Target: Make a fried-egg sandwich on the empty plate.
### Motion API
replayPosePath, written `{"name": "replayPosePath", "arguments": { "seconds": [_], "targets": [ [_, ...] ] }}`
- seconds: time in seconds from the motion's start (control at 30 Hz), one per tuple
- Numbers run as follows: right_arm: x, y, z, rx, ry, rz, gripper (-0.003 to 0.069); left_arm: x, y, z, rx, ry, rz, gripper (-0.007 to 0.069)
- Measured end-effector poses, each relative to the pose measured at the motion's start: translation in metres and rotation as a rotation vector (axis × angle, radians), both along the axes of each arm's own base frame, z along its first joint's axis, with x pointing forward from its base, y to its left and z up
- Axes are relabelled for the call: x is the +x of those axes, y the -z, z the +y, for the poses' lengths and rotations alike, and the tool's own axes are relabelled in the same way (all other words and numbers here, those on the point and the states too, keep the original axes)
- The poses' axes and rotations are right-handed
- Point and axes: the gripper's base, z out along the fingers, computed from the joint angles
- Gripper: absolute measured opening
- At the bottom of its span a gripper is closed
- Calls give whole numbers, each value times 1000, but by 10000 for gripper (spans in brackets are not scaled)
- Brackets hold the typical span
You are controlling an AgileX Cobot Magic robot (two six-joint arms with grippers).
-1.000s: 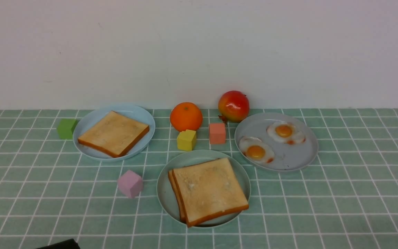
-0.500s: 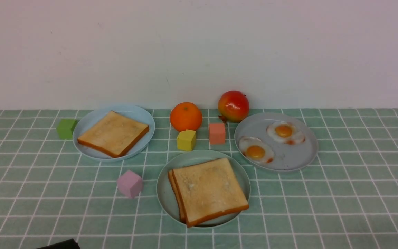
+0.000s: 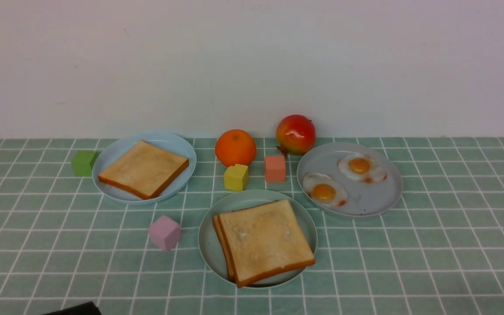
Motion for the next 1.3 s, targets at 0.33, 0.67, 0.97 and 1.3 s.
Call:
{"name": "replayPosePath", "arguments": {
  "seconds": [0.33, 0.67, 0.97, 1.3],
  "targets": [
    [0, 0, 0, 0, 0, 1, 1, 1, 5, 1, 5, -16, 5, 11],
    [0, 0, 0, 0, 0, 1, 7, 3, 47, 44, -187, -573, 8, -13],
    [0, 0, 0, -1, 0, 0, 15, 1, 101, 56, -95, -835, 326, -13],
    [0, 0, 0, -1, 0, 0, 28, 1, 101, 56, -93, -836, 334, -13]
  ]
}}
